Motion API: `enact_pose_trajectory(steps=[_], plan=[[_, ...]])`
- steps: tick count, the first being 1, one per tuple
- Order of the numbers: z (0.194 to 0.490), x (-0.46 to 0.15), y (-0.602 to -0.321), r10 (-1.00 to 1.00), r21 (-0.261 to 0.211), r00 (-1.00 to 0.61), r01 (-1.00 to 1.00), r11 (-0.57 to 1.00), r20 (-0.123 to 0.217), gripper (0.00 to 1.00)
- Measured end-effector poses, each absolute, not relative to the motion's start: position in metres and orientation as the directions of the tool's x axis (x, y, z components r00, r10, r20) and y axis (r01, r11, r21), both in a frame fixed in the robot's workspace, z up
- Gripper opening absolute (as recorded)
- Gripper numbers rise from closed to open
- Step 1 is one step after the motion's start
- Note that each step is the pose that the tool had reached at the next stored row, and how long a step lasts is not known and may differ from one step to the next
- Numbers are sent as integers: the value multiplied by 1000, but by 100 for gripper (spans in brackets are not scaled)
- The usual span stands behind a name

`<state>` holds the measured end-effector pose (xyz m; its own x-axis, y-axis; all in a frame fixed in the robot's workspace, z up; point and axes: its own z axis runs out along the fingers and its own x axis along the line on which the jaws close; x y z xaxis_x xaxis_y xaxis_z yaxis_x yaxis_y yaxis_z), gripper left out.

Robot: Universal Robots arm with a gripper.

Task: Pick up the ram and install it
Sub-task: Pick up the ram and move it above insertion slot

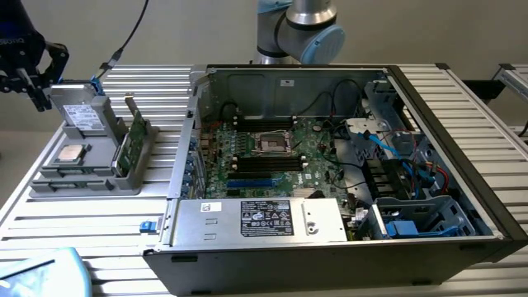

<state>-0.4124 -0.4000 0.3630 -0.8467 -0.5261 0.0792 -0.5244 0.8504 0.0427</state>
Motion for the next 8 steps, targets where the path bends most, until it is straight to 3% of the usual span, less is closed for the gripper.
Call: enact_pose_trajectory(steps=[8], plan=[[363,-412,-400,-643,43,-761,-642,765,79,16]])
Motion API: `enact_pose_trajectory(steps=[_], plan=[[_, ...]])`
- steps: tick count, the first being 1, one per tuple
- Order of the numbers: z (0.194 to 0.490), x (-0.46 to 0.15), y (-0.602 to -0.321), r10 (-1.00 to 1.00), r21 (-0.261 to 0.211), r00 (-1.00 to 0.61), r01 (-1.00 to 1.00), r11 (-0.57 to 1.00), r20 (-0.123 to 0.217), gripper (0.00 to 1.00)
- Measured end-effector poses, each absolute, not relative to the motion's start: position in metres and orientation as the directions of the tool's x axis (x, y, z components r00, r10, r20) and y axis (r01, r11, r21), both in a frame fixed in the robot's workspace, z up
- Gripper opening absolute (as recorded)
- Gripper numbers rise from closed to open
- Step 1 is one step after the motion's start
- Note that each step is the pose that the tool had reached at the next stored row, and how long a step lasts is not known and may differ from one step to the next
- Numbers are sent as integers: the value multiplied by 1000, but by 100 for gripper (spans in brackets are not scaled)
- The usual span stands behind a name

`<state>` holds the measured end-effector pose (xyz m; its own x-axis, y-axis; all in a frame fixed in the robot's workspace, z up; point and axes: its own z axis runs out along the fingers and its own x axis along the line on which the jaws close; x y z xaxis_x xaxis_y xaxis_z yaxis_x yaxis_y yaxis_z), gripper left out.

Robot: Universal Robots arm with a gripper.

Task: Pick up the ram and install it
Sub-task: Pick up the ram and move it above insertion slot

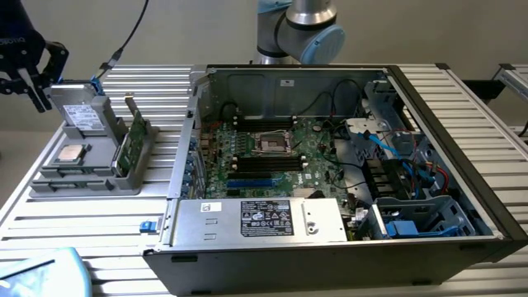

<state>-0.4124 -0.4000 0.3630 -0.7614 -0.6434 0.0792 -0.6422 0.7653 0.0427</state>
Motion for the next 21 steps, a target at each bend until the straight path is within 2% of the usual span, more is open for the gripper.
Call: enact_pose_trajectory(steps=[21], plan=[[363,-412,-400,-881,43,-467,-881,471,79,16]])
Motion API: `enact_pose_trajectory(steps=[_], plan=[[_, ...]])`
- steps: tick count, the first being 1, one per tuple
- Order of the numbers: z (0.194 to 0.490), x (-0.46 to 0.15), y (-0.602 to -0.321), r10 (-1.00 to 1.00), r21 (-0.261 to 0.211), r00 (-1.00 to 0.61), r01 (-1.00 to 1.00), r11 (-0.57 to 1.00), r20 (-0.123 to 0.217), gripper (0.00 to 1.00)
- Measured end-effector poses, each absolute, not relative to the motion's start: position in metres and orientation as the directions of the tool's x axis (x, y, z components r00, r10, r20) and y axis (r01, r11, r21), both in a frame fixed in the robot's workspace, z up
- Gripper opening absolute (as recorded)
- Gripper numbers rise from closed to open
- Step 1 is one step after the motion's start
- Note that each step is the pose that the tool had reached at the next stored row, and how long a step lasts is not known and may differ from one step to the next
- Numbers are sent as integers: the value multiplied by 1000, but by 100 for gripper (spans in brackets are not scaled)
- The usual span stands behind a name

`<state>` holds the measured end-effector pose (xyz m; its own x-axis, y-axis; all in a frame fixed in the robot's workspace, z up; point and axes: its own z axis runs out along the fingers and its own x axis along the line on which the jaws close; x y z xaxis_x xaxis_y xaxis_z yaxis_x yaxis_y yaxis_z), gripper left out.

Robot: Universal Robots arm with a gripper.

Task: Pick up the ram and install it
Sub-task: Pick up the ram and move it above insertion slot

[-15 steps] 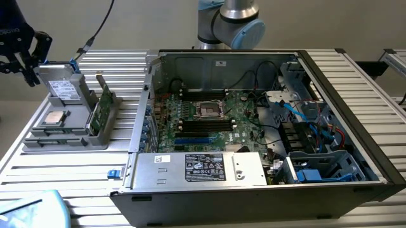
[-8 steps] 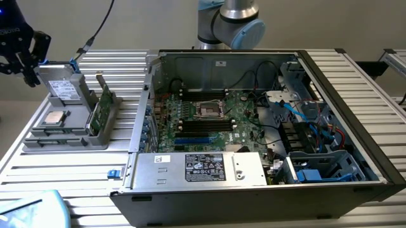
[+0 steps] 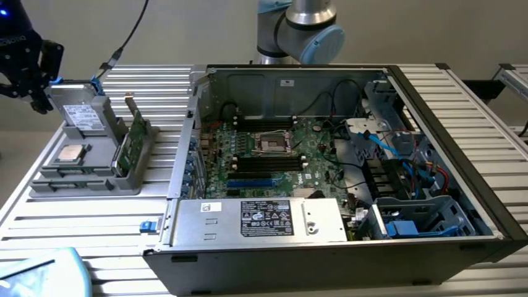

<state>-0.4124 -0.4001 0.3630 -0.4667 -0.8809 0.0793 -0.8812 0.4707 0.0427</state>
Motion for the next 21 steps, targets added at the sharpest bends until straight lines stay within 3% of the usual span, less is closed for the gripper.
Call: enact_pose_trajectory(steps=[6,21], plan=[[363,-412,-400,-927,43,-367,-928,371,79,11],[362,-412,-400,-992,43,-103,-993,107,79,11]])
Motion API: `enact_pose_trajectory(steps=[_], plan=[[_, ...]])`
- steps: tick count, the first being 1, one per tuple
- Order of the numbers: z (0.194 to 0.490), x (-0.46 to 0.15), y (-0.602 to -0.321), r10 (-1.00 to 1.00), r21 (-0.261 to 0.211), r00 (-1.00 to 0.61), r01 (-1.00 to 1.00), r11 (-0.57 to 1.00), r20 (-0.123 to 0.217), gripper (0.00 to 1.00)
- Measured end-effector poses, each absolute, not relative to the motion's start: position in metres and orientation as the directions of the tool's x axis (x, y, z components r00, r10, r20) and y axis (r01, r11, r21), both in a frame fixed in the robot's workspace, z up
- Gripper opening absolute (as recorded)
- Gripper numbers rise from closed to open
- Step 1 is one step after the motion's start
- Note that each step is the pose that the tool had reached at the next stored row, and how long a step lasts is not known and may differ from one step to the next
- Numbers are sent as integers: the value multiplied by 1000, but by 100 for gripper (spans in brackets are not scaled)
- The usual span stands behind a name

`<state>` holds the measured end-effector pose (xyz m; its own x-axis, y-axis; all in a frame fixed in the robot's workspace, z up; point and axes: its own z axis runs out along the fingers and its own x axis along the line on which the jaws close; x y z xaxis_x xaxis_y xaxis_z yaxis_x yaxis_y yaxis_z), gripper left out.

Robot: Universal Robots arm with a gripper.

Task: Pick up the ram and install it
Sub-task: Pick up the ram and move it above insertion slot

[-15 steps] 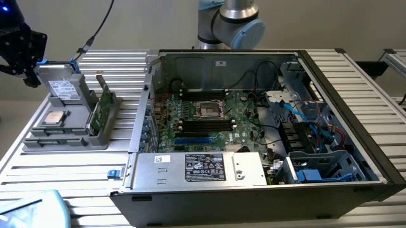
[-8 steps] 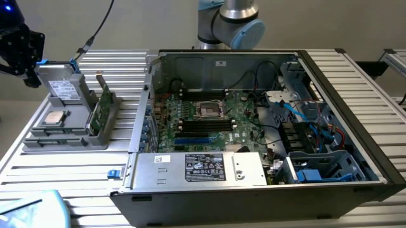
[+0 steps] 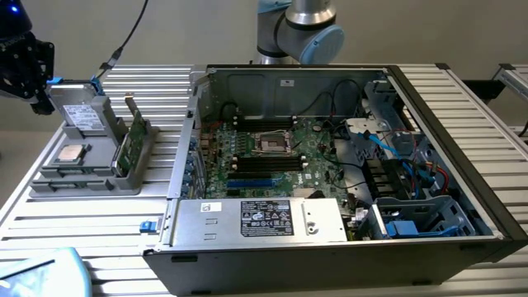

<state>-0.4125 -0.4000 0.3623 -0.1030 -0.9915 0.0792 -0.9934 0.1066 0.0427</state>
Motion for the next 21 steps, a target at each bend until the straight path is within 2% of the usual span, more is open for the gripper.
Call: enact_pose_trajectory(steps=[7,12,16,21], plan=[[361,-413,-400,-997,43,14,-999,-11,76,11],[361,-413,-400,-997,43,18,-999,-15,75,11],[361,-417,-400,-999,42,18,-999,-16,48,11],[361,-417,-400,-999,42,18,-999,-16,48,11]])
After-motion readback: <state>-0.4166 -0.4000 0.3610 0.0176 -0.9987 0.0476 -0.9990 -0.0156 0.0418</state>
